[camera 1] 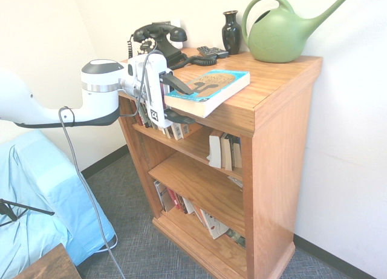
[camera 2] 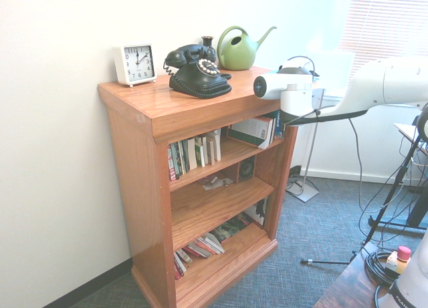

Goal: Organize the shelf

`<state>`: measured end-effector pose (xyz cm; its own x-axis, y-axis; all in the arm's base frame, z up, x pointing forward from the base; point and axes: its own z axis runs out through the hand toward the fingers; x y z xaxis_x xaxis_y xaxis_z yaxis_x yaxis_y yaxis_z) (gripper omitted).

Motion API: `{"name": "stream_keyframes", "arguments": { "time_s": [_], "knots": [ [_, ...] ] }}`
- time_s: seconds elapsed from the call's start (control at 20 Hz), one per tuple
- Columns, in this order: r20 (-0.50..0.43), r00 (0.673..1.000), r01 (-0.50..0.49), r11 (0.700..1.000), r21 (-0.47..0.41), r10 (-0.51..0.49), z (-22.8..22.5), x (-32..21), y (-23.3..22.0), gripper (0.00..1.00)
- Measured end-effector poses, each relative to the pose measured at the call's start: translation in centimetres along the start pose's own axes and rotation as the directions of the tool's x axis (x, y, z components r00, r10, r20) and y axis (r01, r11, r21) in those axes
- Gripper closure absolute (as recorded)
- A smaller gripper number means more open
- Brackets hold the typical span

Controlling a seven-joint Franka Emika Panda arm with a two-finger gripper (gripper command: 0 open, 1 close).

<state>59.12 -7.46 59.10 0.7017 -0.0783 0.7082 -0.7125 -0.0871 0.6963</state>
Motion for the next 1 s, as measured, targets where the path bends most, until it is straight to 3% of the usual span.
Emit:
{"name": "stream_keyframes", "arguments": {
  "time_s": [1.0],
  "knots": [
    [0.002,1.0,0.001,1.0,-0.001,-0.001,0.12,-0.06,-0.13,1.0]
  ]
}}
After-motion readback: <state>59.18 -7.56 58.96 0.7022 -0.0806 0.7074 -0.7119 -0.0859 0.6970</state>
